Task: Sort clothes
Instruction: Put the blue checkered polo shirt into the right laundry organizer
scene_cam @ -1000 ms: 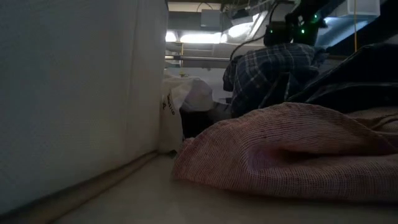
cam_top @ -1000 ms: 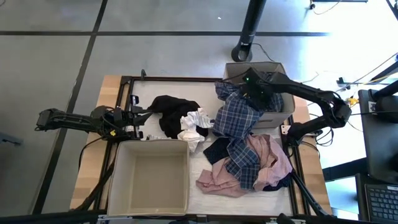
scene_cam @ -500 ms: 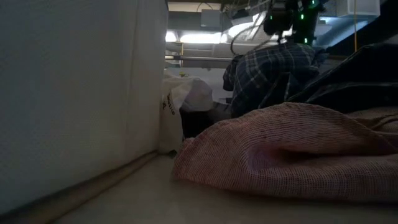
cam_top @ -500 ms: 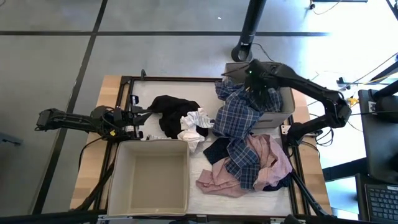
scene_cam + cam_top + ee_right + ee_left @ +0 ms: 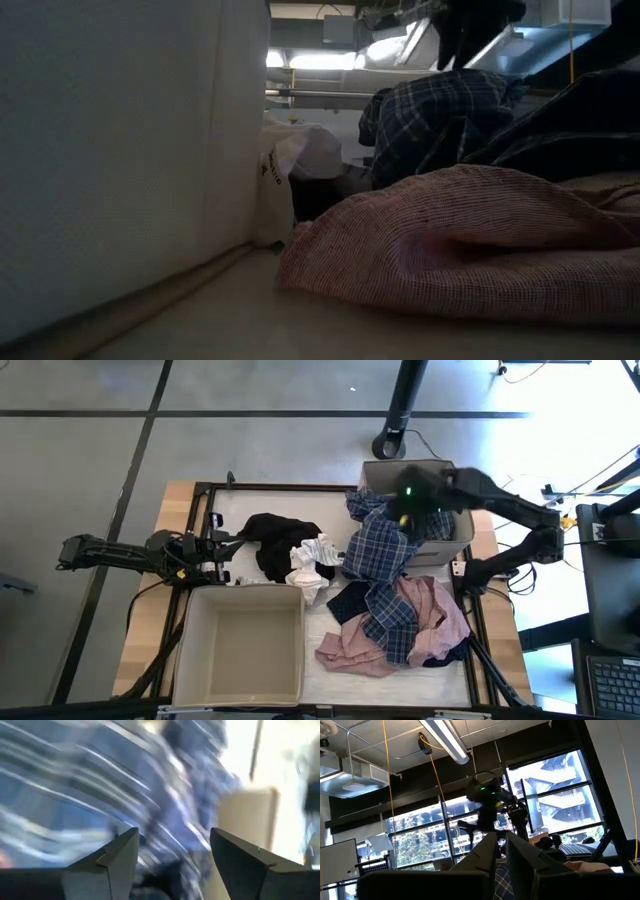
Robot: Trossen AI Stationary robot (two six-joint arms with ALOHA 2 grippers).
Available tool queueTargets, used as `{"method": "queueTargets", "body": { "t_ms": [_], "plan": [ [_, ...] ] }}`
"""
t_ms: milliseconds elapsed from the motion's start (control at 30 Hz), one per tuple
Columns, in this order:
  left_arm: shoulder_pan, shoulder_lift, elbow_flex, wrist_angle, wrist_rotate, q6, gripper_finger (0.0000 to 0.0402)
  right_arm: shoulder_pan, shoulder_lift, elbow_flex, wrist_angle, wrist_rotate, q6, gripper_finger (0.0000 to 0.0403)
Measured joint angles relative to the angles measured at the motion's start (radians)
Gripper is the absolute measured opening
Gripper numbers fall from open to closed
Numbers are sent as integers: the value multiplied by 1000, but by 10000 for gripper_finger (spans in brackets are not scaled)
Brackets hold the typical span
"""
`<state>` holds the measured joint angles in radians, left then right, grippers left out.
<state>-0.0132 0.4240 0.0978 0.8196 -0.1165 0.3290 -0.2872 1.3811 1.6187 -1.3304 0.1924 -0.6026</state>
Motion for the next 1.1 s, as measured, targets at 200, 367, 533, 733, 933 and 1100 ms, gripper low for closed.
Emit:
{"method": "queueTargets", "body": {
  "t_ms": [200, 367, 533, 733, 933, 1100],
  "plan": [
    [0, 0, 0, 0, 0, -6, 31, 195, 1, -31, 2, -3, 48, 244],
    [0, 0, 0, 0, 0, -7, 31, 289, 2, -57, 38, 78, 85, 244],
    [0, 0, 0, 0, 0, -7, 31, 307, 2, -118, 63, 141, 87, 243],
    [0, 0, 0, 0, 0, -7, 31, 306, 3, -193, 83, 156, 82, 228],
    [0, 0, 0, 1, 0, -7, 31, 306, 3, -233, 110, 187, 63, 138],
    [0, 0, 0, 3, 0, -7, 31, 307, 3, -243, 106, 236, 26, 42]
  ]
}}
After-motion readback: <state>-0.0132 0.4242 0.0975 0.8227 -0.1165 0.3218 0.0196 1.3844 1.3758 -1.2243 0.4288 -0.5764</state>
